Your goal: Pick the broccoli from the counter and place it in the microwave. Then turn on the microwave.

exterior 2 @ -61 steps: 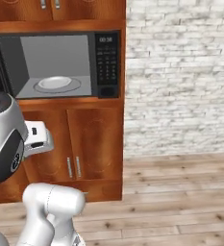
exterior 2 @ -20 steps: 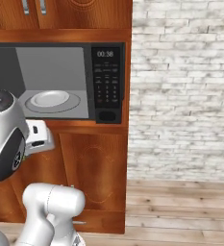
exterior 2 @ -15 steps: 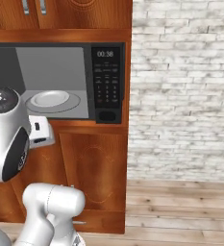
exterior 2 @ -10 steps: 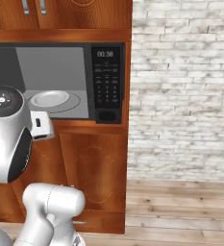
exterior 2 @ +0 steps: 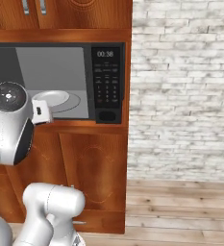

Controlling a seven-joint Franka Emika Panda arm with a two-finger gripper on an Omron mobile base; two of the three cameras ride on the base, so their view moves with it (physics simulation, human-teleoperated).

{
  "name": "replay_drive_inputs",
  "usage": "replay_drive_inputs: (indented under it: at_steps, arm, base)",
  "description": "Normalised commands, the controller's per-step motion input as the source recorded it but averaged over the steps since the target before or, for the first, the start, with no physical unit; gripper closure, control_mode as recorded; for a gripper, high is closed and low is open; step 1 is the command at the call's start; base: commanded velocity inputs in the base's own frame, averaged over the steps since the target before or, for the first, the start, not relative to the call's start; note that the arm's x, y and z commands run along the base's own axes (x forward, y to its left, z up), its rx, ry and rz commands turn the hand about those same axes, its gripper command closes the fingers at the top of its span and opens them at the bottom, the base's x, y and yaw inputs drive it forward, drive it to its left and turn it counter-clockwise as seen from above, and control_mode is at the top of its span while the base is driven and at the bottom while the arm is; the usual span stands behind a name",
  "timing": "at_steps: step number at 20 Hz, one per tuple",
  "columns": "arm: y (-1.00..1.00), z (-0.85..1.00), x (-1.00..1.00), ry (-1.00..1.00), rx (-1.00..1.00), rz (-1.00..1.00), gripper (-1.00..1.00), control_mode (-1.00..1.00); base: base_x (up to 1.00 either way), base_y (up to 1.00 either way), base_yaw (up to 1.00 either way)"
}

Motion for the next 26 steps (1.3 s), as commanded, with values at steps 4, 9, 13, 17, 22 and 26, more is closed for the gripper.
replay_drive_inputs:
  at_steps: [4, 9, 13, 17, 22, 26]
  arm:
    - [0.07, 0.07, 0.53, -0.05, 0.03, 0.00, 1.00, -1.00]
    - [0.25, 0.00, 0.64, 0.00, 0.03, 0.00, 1.00, -1.00]
    - [0.44, 0.00, 0.65, 0.00, 0.00, 0.00, 1.00, -1.00]
    - [0.41, 0.00, 0.63, 0.00, 0.00, 0.00, 1.00, -1.00]
    - [0.24, 0.00, 0.68, 0.00, 0.00, 0.00, 1.00, -1.00]
    - [0.21, -0.05, 0.71, 0.00, 0.00, 0.00, 1.00, -1.00]
  base:
    - [0.00, 0.00, 0.00]
    - [0.00, 0.00, 0.00]
    - [0.00, 0.00, 0.00]
    - [0.00, 0.00, 0.00]
    - [0.00, 0.00, 0.00]
    - [0.00, 0.00, 0.00]
